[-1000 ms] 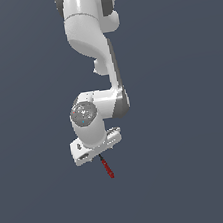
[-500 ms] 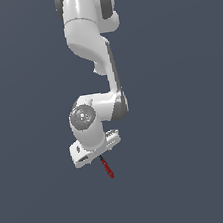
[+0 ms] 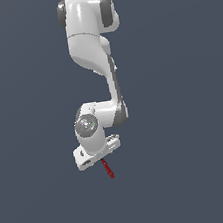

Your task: Pick up the object and move it to a goal position.

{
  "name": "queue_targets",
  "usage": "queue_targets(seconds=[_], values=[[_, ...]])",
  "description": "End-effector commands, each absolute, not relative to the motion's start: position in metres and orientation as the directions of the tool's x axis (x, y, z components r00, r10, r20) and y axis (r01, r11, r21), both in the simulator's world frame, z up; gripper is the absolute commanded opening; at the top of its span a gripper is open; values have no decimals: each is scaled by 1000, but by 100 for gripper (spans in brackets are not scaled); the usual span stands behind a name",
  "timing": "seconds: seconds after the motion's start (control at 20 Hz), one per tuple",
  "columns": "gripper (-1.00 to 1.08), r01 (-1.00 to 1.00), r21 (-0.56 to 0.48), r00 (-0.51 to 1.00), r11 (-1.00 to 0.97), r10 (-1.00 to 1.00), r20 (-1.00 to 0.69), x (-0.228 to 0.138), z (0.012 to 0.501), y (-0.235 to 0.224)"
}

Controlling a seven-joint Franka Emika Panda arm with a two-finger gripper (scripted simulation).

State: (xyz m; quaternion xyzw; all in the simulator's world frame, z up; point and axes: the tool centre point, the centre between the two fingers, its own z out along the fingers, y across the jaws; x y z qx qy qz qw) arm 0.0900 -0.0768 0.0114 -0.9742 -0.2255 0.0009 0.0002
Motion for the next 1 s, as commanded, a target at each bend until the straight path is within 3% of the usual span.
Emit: queue_targets(seconds=[0.0, 0.15, 0.2, 0.95], values=[[100, 440, 0, 898, -898, 440, 0, 91, 6, -77], [100, 440, 0, 898, -898, 440, 0, 92, 6, -77], [-100, 440, 0, 898, -898, 440, 0, 92, 6, -77], [-100, 442, 0, 897, -897, 442, 2, 94, 10, -63]])
